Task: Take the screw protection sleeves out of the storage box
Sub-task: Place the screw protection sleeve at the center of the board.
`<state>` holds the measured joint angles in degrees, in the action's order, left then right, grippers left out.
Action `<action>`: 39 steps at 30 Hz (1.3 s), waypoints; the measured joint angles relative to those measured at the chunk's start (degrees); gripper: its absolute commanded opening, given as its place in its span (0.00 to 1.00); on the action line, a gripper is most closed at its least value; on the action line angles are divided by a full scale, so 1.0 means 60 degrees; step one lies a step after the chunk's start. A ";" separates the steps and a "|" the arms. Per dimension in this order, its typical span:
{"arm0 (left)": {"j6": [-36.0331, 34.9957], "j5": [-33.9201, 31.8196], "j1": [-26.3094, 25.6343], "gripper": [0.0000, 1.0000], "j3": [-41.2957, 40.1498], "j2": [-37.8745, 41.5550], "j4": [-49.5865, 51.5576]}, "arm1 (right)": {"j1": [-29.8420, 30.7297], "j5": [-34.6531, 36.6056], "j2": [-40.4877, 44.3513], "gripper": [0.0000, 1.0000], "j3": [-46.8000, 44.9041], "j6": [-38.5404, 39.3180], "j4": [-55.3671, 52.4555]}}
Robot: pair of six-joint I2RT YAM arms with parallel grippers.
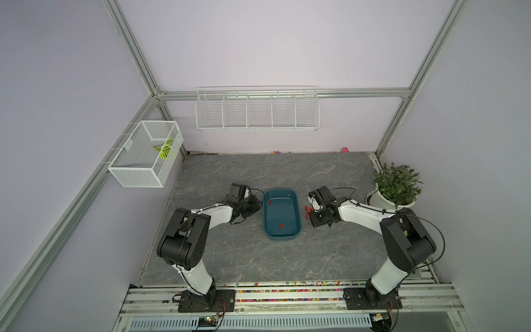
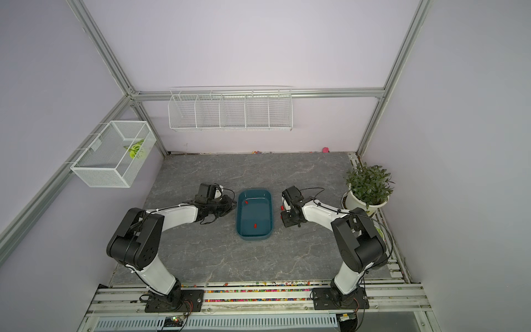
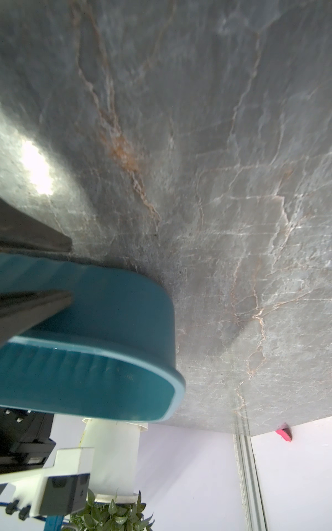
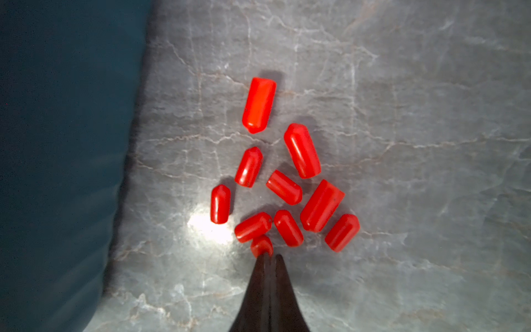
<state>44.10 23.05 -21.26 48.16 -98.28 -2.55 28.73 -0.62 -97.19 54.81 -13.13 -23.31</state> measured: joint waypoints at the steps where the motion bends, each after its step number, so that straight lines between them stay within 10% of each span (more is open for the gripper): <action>1: 0.0000 0.0000 0.0000 0.30 0.0000 0.0000 0.0000 | 0.0000 0.0000 0.0022 0.10 0.0000 -0.0026 -0.0007; 39: 0.0000 0.0000 0.0000 0.30 0.0000 0.0000 0.0004 | 0.0000 -0.0109 0.1738 0.25 0.0616 -0.0087 -0.1093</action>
<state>44.10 23.05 -21.26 48.16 -98.28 -2.52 28.73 -1.28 -86.76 58.50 -13.65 -29.87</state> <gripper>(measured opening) 0.303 0.242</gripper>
